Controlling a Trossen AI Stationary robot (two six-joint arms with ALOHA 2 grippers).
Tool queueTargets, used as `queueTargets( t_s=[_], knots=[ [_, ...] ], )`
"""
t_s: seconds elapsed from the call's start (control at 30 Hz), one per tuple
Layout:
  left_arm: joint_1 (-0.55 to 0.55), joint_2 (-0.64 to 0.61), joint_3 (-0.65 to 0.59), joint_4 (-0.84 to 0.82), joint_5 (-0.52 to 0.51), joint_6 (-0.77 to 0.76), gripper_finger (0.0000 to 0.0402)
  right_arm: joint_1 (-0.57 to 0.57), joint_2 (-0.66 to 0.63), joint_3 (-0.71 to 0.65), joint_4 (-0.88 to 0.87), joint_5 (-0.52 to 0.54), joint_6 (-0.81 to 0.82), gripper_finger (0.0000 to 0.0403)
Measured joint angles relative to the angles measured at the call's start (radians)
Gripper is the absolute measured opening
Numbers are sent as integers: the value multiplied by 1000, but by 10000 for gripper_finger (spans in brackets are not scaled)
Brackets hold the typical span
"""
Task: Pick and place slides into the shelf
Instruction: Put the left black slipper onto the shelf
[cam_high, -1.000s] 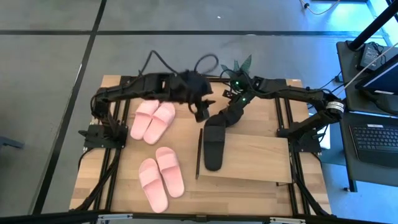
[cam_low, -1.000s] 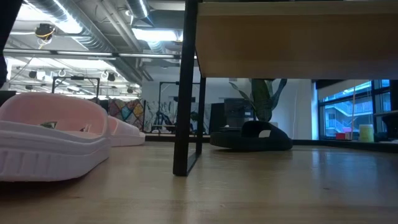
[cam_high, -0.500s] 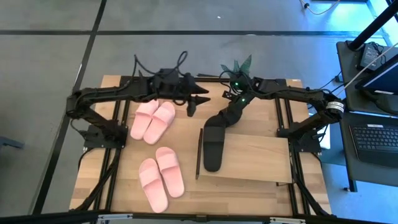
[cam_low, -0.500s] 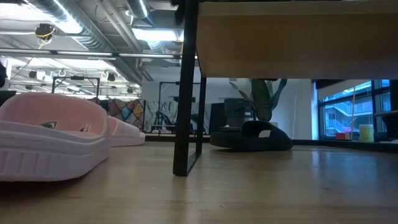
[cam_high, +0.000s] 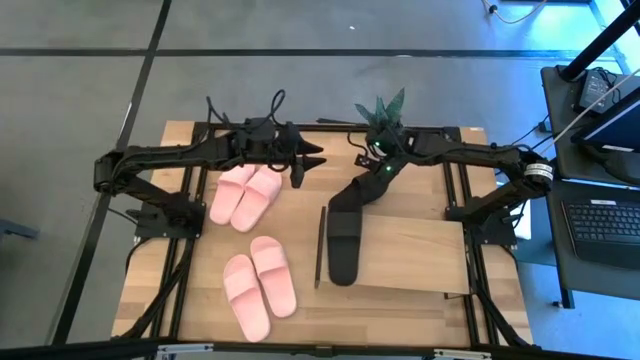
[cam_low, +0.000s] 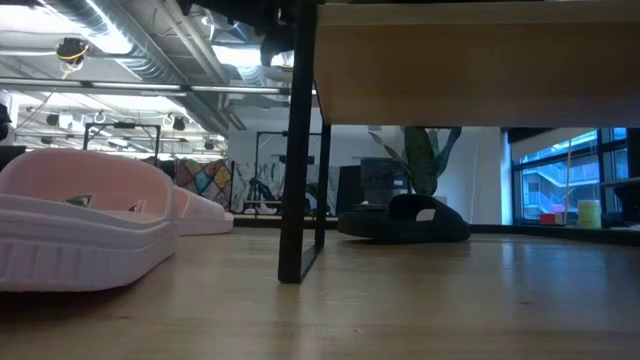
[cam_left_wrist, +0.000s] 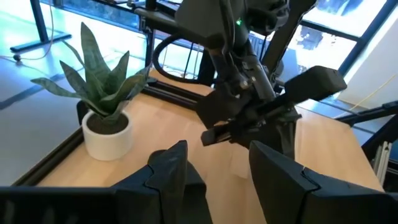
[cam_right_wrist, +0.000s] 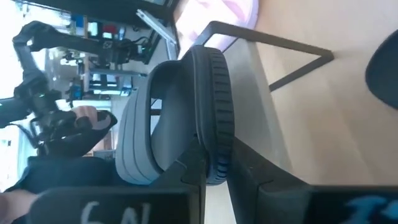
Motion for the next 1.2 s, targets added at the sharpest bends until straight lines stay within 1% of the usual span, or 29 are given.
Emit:
queueTargets(
  t_s=[0.07, 0.2, 0.3, 0.5, 0.63, 0.73, 0.93, 1.07, 1.2],
  knots=[
    [0, 0, 0, 0, 0, 10, 165, 7, 0, 0, 9, 32, 1, 44],
    [0, 0, 0, -1, 1, 12, 165, 7, 0, 0, 60, 46, 16, 44],
    [0, 0, 0, -2, 2, 12, 165, 7, 0, 0, 64, 65, 28, 44],
    [0, 0, 0, -3, 2, 12, 165, 7, 0, 1, 28, 123, -15, 46],
    [0, 0, 0, -4, 3, 12, 165, 7, 0, 1, -6, 161, -43, 64],
    [0, 0, 0, -4, 3, 12, 165, 10, 0, 1, -32, 165, -59, 74],
    [0, 0, 0, -4, 4, 12, 165, 48, 0, 1, -44, 176, -101, 78],
    [0, 0, 0, -4, 4, 13, 165, 73, 0, 1, -42, 255, -103, 79],
    [0, 0, 0, -4, 4, 12, 165, 78, 0, 1, -41, 274, -113, 80]
  ],
)
